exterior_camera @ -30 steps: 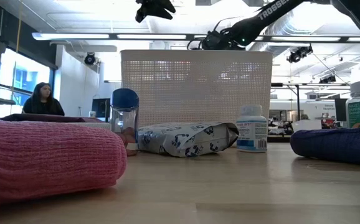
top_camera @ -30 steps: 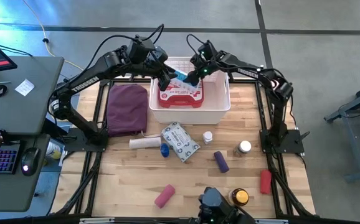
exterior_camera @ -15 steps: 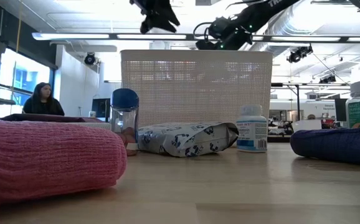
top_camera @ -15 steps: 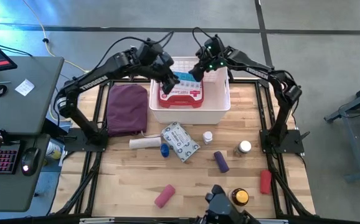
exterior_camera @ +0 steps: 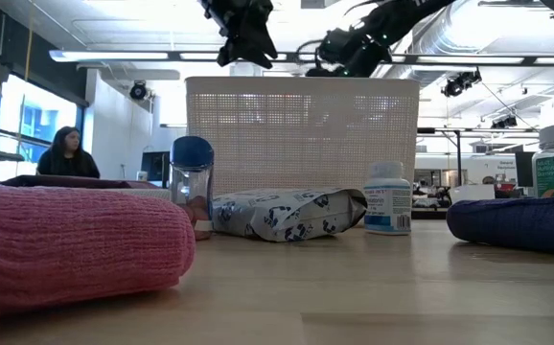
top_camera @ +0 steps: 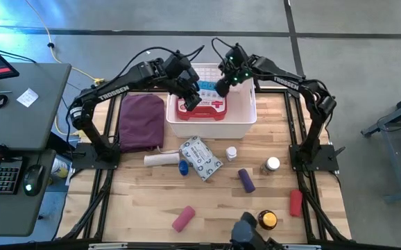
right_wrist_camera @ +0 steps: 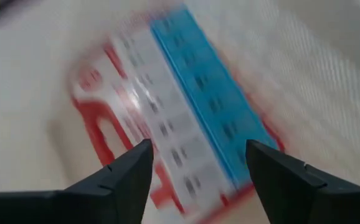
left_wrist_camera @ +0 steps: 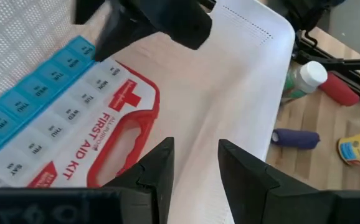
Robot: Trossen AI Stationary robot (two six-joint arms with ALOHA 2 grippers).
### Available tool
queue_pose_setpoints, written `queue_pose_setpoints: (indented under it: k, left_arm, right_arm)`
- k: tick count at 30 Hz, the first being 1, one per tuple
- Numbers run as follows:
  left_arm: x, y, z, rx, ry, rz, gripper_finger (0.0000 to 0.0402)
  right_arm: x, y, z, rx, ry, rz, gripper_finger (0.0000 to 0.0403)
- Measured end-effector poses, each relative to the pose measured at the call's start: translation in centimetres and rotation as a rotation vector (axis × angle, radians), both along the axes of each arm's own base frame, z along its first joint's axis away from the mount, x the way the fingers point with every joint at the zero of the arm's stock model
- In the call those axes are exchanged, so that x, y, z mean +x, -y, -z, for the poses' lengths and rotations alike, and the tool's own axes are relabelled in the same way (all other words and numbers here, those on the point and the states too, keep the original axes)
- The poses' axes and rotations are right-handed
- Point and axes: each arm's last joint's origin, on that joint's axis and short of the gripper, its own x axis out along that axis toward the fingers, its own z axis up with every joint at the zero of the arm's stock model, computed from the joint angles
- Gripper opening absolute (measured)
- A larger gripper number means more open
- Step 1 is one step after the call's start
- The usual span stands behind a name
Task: Pick & place medical supplies in basket/bin
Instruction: Put the white and blue pill organizer into the white bin
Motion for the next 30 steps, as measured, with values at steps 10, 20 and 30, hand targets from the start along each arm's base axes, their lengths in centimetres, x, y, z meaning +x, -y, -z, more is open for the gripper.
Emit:
queue_pose_setpoints:
  k: [10, 20, 30]
  left_arm:
    - [-0.1, 0.0, -0.1, 0.03, -0.003, 0.025, 0.0161]
    - [-0.7, 0.3, -3.4, 0.087, 0.072, 0.051, 0.0161]
    - [-3.5, 1.2, -9.3, 0.281, 0.106, 0.017, 0.0161]
  right_arm:
    - [-0.4, -2.2, 1.3, -0.082, -0.339, 0.015, 0.0201]
    - [1.7, -0.6, 4.2, -0.198, -0.382, 0.013, 0.0137]
    - [3.1, 0.1, 3.9, -0.199, -0.189, 0.015, 0.0128]
